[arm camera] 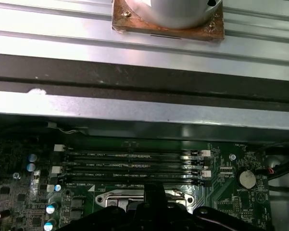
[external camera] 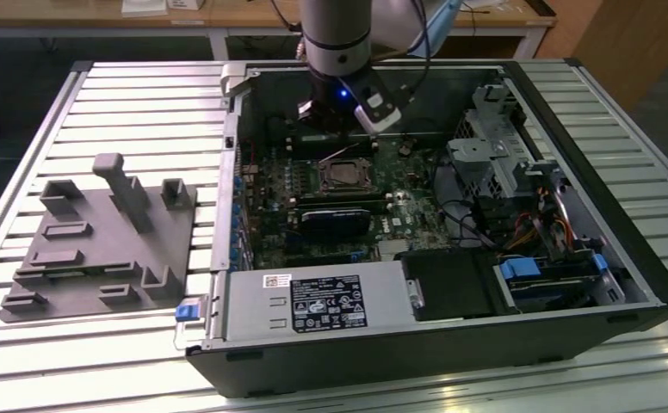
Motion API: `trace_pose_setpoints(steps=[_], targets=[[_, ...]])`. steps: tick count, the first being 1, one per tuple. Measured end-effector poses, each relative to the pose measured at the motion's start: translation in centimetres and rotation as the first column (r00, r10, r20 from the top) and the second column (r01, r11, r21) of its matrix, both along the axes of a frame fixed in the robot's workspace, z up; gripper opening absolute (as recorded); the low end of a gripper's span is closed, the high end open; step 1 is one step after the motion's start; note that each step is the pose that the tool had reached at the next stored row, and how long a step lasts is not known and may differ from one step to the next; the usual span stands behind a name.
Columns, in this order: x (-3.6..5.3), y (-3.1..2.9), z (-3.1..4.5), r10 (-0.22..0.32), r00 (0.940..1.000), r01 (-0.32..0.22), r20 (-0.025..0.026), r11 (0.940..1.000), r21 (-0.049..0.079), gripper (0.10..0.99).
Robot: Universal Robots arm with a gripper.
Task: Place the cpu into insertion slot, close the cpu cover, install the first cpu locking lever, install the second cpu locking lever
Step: 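Install the first cpu locking lever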
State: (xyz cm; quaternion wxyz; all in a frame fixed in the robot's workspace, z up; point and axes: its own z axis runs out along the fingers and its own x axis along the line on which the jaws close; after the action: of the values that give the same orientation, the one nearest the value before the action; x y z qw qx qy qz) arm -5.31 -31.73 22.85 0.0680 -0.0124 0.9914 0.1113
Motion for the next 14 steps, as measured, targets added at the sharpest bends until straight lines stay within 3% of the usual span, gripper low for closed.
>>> trace_pose_setpoints(steps=[8,14], targets=[[0.0,0.0,-0.76,-0.006,0.9997,0.006,0.023,1.0,0.0,0.106],[0.01,0.28,-1.06,-0.025,0.9994,0.025,0.0237,0.9997,-0.004,0.106]])
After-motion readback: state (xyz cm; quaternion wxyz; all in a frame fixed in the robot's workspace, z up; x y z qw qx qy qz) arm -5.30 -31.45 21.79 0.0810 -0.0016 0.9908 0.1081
